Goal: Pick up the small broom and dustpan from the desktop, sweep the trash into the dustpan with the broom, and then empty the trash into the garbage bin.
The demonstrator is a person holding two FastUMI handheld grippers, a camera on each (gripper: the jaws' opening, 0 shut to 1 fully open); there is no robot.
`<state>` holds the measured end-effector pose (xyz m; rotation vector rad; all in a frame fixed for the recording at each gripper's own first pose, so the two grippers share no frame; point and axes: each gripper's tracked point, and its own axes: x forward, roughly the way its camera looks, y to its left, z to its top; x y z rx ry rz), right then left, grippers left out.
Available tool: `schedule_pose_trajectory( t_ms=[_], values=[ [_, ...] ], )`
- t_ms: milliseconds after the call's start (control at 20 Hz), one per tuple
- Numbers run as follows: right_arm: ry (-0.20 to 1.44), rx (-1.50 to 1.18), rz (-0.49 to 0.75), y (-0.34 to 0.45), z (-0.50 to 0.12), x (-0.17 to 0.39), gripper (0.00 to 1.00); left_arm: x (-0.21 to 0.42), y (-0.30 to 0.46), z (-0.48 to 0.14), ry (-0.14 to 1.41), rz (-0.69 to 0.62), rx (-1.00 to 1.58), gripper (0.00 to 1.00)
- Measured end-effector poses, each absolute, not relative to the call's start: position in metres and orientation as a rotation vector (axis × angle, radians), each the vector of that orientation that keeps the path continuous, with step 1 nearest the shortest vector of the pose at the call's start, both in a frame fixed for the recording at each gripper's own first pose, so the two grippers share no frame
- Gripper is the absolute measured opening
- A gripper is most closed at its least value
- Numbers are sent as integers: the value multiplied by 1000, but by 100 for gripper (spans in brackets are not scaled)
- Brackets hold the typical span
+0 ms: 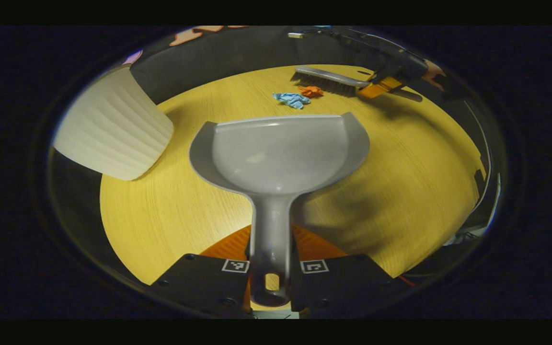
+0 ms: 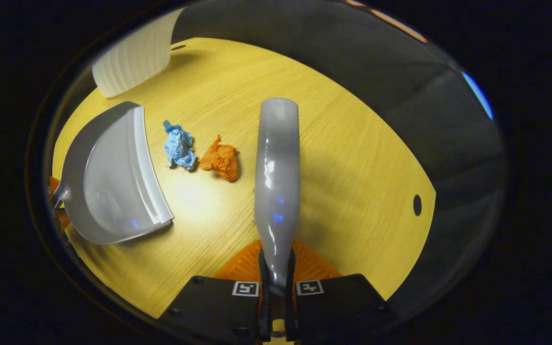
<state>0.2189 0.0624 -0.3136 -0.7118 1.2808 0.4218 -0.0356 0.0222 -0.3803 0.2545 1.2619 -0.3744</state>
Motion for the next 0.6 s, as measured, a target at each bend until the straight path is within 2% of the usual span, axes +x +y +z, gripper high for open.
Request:
schedule_pose_trajectory(
  t_ms=[150, 200, 350, 500, 600],
  values=[
    [1282, -883, 540, 78, -313, 214, 13, -37, 23, -380, 1267, -392, 265, 26],
    [1264, -935, 597, 85, -312, 212, 13, -36, 21, -379, 1267, -396, 266, 22],
    [1215, -1021, 803, 112, -307, 192, 13, -38, 23, -380, 1270, -403, 263, 25],
    [1216, -962, 997, 128, -301, 171, 14, -37, 23, -379, 1253, -410, 277, 25],
    [1215, -777, 1003, 129, -292, 178, 14, -33, 21, -378, 1209, -384, 262, 27]
  ],
)
